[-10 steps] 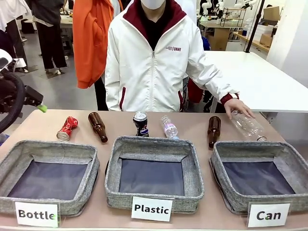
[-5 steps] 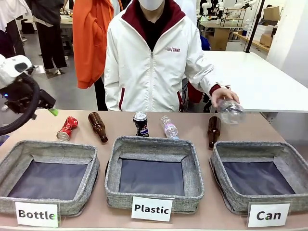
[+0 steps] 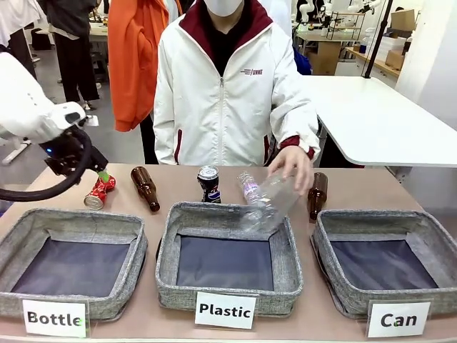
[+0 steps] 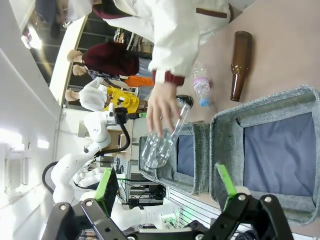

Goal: Sort the can waste into the basket.
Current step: Pick up the can waste from the table and place it in the right Fabric basket.

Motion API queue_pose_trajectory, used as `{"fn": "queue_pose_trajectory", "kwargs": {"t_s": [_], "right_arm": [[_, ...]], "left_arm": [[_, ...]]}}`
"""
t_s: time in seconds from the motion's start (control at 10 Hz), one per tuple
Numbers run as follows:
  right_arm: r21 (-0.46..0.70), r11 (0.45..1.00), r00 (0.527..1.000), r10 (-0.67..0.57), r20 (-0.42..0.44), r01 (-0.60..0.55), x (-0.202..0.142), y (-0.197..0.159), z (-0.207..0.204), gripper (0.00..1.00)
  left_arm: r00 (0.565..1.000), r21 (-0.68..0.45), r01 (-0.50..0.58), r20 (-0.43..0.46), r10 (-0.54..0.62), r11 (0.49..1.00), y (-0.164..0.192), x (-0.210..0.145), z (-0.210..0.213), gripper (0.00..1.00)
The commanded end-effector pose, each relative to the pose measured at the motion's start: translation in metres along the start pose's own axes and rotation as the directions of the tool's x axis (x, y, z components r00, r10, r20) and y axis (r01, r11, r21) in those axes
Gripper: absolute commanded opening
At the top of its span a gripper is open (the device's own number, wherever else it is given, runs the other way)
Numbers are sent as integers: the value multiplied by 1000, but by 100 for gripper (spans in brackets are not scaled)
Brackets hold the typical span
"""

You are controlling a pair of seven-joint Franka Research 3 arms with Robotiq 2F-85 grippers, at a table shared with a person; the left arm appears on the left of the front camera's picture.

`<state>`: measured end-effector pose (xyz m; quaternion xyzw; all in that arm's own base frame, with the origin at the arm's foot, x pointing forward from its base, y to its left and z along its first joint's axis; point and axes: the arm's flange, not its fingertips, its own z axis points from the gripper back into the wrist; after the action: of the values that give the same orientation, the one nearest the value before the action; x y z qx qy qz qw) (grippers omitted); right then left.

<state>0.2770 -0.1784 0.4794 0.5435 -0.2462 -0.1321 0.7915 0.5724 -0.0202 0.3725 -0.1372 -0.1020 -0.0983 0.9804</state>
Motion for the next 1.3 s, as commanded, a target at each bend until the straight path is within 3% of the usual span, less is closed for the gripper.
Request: {"fn": "queue_pose_trajectory", "kwargs": {"t_s": [0.0,0.1,0.4,0.8,1.1,1.2], "right_arm": [[25,999,1000,25,11,-26,3,1,0,100],[25,999,1000,25,11,-26,3,1,0,100],[25,999,1000,25,11,-26,3,1,0,100],[25,999,1000,25,11,-26,3,1,0,100],[25,999,1000,25,11,-26,3,1,0,100],[25,999,1000,25,11,-26,3,1,0,100]], "left_arm": [[995,49,-91,-33,93,995,5,22,-26,100],[991,105,-136,17,135,985,7,30,-40,100],[986,150,-159,-35,166,976,10,40,-71,100],[985,143,-163,-33,169,976,11,35,-70,100],[986,138,-159,-28,164,978,11,32,-68,10],[987,134,-155,-22,160,979,12,31,-67,0]]}}
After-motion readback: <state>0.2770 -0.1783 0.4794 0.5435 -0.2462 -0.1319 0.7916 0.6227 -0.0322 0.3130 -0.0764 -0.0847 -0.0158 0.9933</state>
